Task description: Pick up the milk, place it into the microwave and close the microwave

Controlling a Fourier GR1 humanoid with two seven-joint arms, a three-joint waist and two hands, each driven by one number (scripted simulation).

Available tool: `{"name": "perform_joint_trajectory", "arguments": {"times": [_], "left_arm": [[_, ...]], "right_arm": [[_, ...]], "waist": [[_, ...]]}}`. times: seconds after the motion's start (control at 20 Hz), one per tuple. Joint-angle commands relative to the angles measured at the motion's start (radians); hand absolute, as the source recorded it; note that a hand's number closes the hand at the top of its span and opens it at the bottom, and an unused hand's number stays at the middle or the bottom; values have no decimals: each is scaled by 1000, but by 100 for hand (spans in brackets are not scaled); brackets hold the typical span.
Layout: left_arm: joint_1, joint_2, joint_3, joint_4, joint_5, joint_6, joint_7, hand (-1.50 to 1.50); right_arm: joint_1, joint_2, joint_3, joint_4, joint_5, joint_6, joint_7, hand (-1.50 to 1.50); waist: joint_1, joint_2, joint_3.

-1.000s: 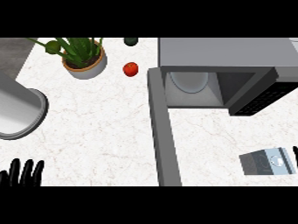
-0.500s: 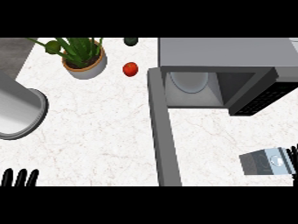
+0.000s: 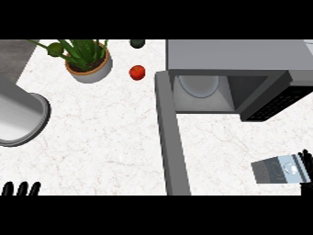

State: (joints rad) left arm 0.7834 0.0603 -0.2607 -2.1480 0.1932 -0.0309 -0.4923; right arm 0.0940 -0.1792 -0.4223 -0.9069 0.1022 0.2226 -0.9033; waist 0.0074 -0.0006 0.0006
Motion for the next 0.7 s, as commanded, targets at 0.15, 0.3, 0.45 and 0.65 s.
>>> {"name": "perform_joint_trajectory", "arguments": {"times": [0.15,0.3,0.45,0.65], "left_arm": [[82,24,-24,-71,8,-5,-3,-150],[-7,-15,-41,35,-25,27,-24,-150],[38,40,39,60,46,-48,-114,-150],[-3,26,15,69,19,-12,-69,-150]], "right_arm": [[-72,-42,22,135,-1,51,-105,-150],[-98,-65,23,151,-20,70,-101,-150],[-85,-17,42,137,-29,35,-82,-150],[-148,-5,52,215,-24,-17,-112,-150]], "waist": [[5,0,0],[-1,0,0],[1,-1,-1],[0,0,0]]}}
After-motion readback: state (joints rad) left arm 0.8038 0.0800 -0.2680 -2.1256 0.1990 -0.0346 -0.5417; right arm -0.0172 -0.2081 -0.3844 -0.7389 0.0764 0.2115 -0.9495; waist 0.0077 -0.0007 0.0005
